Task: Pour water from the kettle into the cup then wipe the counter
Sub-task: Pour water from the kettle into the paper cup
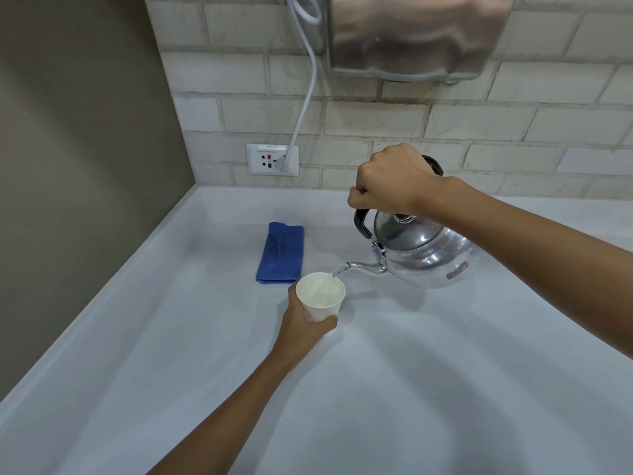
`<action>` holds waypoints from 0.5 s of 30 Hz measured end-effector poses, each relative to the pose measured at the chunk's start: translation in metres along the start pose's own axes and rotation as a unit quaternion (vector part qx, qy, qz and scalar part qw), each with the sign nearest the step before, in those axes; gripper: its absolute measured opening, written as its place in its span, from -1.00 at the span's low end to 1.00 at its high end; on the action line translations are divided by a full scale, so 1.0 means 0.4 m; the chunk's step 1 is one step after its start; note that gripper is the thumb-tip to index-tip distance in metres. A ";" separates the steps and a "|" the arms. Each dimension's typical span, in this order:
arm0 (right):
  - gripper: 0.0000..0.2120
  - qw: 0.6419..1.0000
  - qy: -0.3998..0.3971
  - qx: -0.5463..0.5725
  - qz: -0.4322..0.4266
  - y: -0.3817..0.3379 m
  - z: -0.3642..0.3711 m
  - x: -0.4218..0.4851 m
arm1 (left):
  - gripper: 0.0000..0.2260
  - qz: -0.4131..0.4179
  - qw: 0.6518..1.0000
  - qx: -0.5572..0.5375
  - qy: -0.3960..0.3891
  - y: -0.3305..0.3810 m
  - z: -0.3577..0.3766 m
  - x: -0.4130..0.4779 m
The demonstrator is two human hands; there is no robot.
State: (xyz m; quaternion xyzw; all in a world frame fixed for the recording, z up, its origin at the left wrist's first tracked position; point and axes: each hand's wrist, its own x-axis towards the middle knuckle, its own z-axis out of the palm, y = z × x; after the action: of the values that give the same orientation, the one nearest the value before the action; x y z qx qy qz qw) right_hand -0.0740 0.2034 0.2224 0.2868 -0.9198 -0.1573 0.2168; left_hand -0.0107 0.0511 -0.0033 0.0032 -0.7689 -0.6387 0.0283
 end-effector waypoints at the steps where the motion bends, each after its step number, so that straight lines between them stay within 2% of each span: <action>1: -0.57 1.000 -0.001 -0.001 -0.001 -0.001 0.000 0.000 | -0.37 0.000 1.000 0.000 0.000 0.001 0.000 0.000; 15: -0.58 1.000 -0.001 -0.005 -0.003 0.002 -0.006 0.001 | -0.32 -0.006 1.000 0.005 0.000 -0.003 -0.001 0.000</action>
State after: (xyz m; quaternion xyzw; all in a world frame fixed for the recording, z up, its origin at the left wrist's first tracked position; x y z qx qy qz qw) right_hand -0.0736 0.2033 0.2251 0.2884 -0.9183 -0.1632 0.2164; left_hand -0.0109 0.0505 -0.0042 0.0080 -0.7722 -0.6349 0.0244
